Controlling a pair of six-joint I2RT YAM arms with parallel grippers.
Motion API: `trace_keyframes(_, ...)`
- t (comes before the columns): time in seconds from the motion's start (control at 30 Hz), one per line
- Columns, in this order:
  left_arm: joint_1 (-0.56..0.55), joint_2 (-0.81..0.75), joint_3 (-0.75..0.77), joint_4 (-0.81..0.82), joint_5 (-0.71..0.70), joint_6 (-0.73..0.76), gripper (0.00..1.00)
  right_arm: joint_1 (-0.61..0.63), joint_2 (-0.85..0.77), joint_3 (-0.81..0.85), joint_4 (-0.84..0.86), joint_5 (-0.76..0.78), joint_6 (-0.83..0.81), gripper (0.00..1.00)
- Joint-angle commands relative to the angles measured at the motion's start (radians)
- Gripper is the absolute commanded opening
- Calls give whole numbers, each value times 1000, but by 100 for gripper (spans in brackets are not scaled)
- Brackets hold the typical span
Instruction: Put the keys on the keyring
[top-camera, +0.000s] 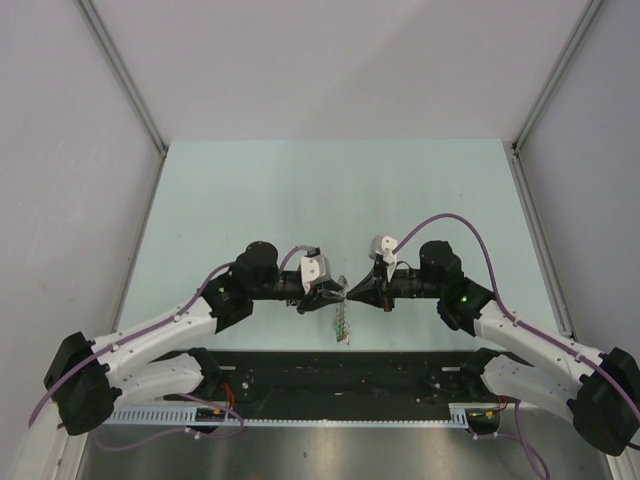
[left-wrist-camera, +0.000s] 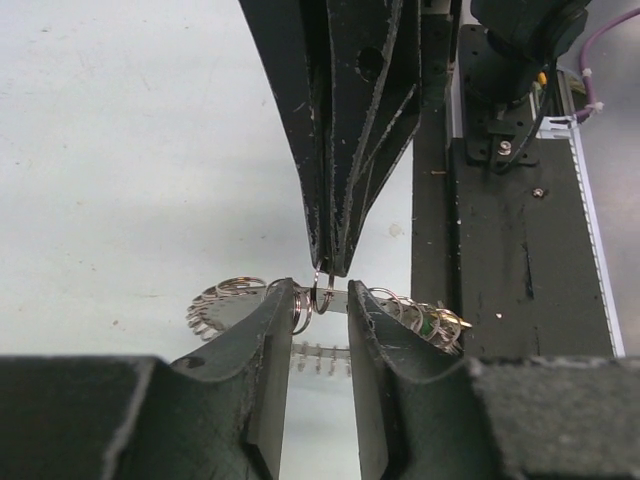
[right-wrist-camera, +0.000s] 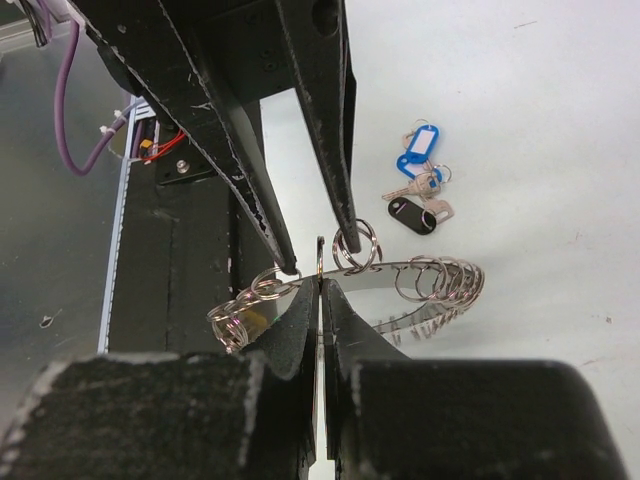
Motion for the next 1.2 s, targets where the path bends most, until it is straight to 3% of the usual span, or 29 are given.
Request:
trace_keyframes(0.0,7,13,49,-21,65,24,31,-1,-23,56,39,-23,-13,0)
trace_keyframes(0.2,7,19,56,-35,80,22,21,-1,-23,56,39,-13,-15,0)
trace_keyframes(0.67,7,63,83,-86,88,19,13,-3,-30,56,34,-14,-16,0)
trace_keyframes(0.8,7,77,89,-84,87,15,0,-1,-32,56,36,-8,-12,0)
trace_keyframes(0.87,7,73,88,-86,58,2,0,-1,-35,56,36,6,-4,0)
trace_keyframes(0.97,14,42,79,-63,12,-39,0,-1,-50,56,36,52,17,11)
trace_keyframes(1.0,21,30,77,-53,-10,-54,0,-3,-55,56,36,64,22,25)
trace_keyframes(1.1,54,-27,63,-24,-67,-106,0,-1,-79,56,41,113,44,48)
trace_keyframes(1.17,70,-82,62,-26,-119,-126,0,-1,-95,56,42,161,53,55)
